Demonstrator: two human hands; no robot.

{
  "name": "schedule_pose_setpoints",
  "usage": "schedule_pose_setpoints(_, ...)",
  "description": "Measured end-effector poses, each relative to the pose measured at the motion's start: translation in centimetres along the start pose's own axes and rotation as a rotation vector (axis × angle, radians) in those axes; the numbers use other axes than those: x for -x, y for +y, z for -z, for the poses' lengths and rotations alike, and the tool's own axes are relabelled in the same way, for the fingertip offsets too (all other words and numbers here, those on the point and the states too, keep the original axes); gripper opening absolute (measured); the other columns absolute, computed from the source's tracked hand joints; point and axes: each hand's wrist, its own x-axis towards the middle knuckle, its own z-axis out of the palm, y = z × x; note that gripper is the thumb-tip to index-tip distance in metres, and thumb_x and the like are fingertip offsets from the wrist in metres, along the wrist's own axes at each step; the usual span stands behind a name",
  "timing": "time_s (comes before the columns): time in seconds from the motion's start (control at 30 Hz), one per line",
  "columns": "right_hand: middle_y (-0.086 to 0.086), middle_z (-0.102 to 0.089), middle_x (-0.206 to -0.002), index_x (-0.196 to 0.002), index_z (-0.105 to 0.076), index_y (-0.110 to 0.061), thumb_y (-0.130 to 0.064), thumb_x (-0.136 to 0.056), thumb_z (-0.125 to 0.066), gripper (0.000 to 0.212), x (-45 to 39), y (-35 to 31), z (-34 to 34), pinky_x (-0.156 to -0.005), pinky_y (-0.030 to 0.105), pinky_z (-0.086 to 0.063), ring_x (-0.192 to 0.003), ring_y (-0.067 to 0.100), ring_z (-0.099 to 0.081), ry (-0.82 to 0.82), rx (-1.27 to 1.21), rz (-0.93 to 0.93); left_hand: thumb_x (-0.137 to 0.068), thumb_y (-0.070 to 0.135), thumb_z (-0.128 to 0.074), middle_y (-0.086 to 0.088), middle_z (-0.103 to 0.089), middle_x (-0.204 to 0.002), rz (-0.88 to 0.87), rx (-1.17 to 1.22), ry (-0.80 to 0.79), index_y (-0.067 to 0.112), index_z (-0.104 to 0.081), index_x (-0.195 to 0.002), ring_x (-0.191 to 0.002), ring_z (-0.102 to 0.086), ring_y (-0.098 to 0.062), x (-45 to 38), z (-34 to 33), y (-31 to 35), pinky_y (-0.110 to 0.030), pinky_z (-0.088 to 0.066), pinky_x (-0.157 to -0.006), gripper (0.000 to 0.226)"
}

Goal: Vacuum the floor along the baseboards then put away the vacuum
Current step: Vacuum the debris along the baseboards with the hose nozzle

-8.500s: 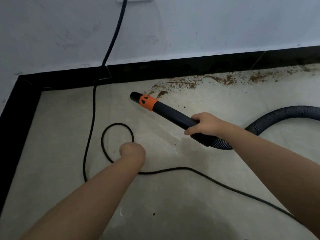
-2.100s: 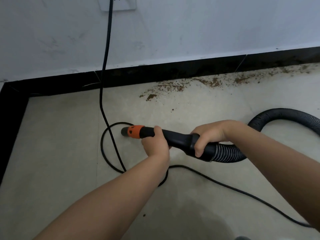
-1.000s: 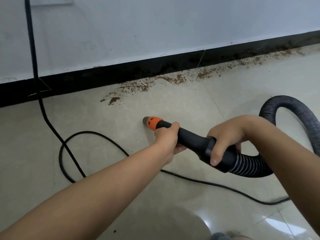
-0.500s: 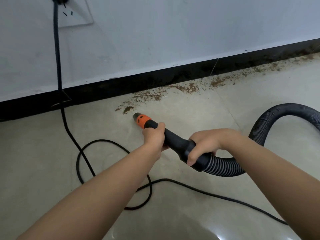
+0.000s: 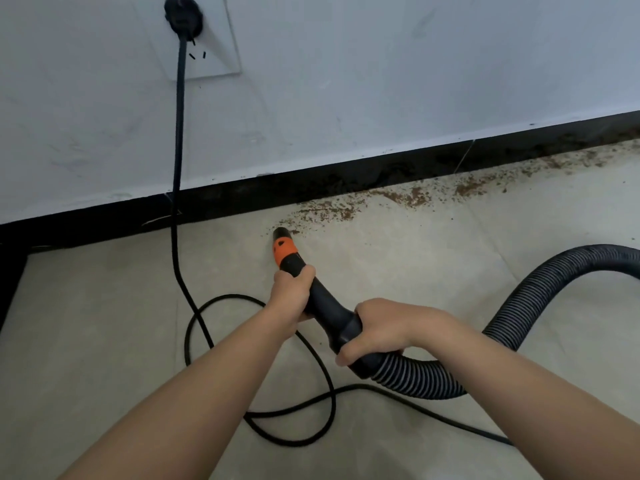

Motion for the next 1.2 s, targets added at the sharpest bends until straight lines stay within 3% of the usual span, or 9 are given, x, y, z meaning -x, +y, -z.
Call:
schedule_pose_setpoints(0.1,-0.003,-0.060,-0.076,-0.096,-0.063,-0.011,-0.044,-0.070,-0.073,0.043,0.5,0.3,0.3,-0.053,0.022,-0.046,-0.069,0.014,-0.061,0.020,-0.023,-0.013,-0.094,0.021,-0.045,-0.016,-0.050,-0.116,0.005,0.009,-0.054,0.005,-0.033,-0.129,-0.100,-0.053,-0.030,0.0,-0.6,0.2,-0.040,-0.049,-0.071,0.040)
schedule_pose_setpoints(0.37,0.000,-0.061,-0.080,-0.097,-0.062,-0.010,-0.044,-0.069,-0.074,0.046,2.4,2.6,1.3,-0.058,0.025,-0.047,-0.072,0.014,-0.061,0.017,0.020,-0.049,-0.094,0.023,-0.046,-0.013,-0.048,-0.123,0.031,0.039,-0.135,0.008,-0.026,-0.135,-0.100,-0.052,-0.027,1.1,-3.2,-0.1,-0.034,-0.048,-0.063,0.047)
schedule_pose_setpoints(0.53,0.001,-0.063,-0.083,-0.090,-0.062,-0.012,-0.054,-0.058,-0.073,0.054,1.9,2.4,0.7,-0.070,0.035,-0.053,-0.081,0.019,-0.065,-0.027,0.079,-0.017,-0.094,0.022,-0.046,-0.015,-0.048,-0.121,0.009,0.046,-0.065,0.005,-0.028,-0.133,-0.102,-0.053,-0.029,1.3,-2.2,-1.1,-0.037,-0.050,-0.069,0.047)
schedule_pose_setpoints(0.63,0.000,-0.063,-0.084,-0.089,-0.060,-0.014,-0.048,-0.066,-0.074,0.043,1.0,1.1,-0.1,-0.072,0.033,-0.053,-0.080,0.018,-0.064,-0.062,0.080,0.013,-0.094,0.020,-0.046,-0.014,-0.049,-0.112,-0.015,0.045,0.014,0.003,-0.032,-0.128,-0.097,-0.053,-0.028,1.4,-0.5,-1.7,-0.037,-0.049,-0.071,0.041)
schedule_pose_setpoints(0.77,0.002,-0.062,-0.089,-0.094,-0.060,-0.010,-0.045,-0.070,-0.074,0.045,-0.6,-1.0,-0.8,-0.075,0.036,-0.054,-0.085,0.021,-0.064,-0.062,0.091,0.055,-0.094,0.019,-0.046,-0.013,-0.047,-0.108,-0.019,0.044,0.079,0.005,-0.033,-0.124,-0.096,-0.051,-0.027,0.7,1.9,-1.5,-0.038,-0.046,-0.073,0.035)
schedule_pose_setpoints(0.93,-0.003,-0.057,-0.075,-0.074,-0.051,-0.019,-0.043,-0.073,-0.072,0.032,-2.2,-3.1,-1.0,-0.058,0.025,-0.048,-0.070,0.015,-0.059,-0.025,0.023,0.080,-0.095,0.022,-0.045,-0.017,-0.049,-0.115,-0.015,0.011,0.068,0.004,-0.033,-0.130,-0.097,-0.051,-0.029,-1.1,3.9,0.1,-0.042,-0.047,-0.076,0.042)
schedule_pose_setpoints(1.2,-0.002,-0.057,-0.077,-0.081,-0.054,-0.016,-0.042,-0.073,-0.073,0.033,-1.7,-1.9,-0.4,-0.057,0.025,-0.047,-0.070,0.013,-0.057,0.029,-0.026,0.061,-0.095,0.021,-0.043,-0.015,-0.047,-0.113,-0.005,-0.007,-0.027,0.005,-0.031,-0.131,-0.098,-0.051,-0.029,-1.8,2.4,0.7,-0.040,-0.048,-0.071,0.042)
